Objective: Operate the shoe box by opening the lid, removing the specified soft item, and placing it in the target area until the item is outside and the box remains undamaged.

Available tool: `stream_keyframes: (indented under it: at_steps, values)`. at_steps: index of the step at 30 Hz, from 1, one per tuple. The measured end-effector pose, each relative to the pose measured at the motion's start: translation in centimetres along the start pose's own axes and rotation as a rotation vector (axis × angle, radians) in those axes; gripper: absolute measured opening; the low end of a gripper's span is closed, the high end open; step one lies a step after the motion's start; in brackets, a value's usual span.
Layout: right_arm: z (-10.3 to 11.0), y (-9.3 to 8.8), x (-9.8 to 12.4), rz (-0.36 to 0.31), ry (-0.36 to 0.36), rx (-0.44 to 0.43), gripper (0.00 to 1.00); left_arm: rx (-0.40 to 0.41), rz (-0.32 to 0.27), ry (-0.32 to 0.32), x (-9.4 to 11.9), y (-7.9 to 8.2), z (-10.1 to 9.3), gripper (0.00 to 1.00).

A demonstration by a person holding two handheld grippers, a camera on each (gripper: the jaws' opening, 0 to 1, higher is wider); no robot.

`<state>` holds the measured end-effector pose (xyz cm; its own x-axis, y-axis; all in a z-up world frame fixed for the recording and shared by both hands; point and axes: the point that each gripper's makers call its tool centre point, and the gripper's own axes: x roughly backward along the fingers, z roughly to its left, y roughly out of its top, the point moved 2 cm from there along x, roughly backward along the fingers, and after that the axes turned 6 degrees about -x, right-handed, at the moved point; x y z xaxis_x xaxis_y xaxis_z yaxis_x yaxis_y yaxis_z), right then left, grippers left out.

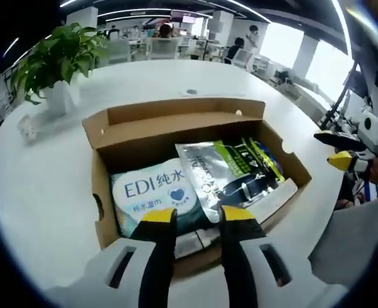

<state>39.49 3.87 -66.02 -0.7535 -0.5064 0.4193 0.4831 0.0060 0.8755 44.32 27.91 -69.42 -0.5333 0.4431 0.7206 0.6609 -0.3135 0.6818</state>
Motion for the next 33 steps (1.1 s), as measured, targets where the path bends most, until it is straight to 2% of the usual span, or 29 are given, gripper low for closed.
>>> stream_keyframes:
  at_steps: [7,13,23,33]
  values:
    - [0.1,-0.7,0.0,0.011,0.005,0.003,0.54,0.087,0.036,-0.035,-0.6,-0.5,-0.3,0.17]
    - [0.0,-0.6,0.0,0.003,0.008,-0.003,0.54,0.162,0.052,-0.063,-1.4,-0.7,-0.6,0.13]
    - [0.2,-0.4,-0.1,0.004,0.015,-0.015,0.53,0.204,0.082,-0.090,-2.3,-1.0,-1.2,0.08]
    - [0.7,0.0,-0.4,0.005,0.026,-0.015,0.51,0.233,0.063,-0.090,-1.9,-0.9,-1.1,0.01]
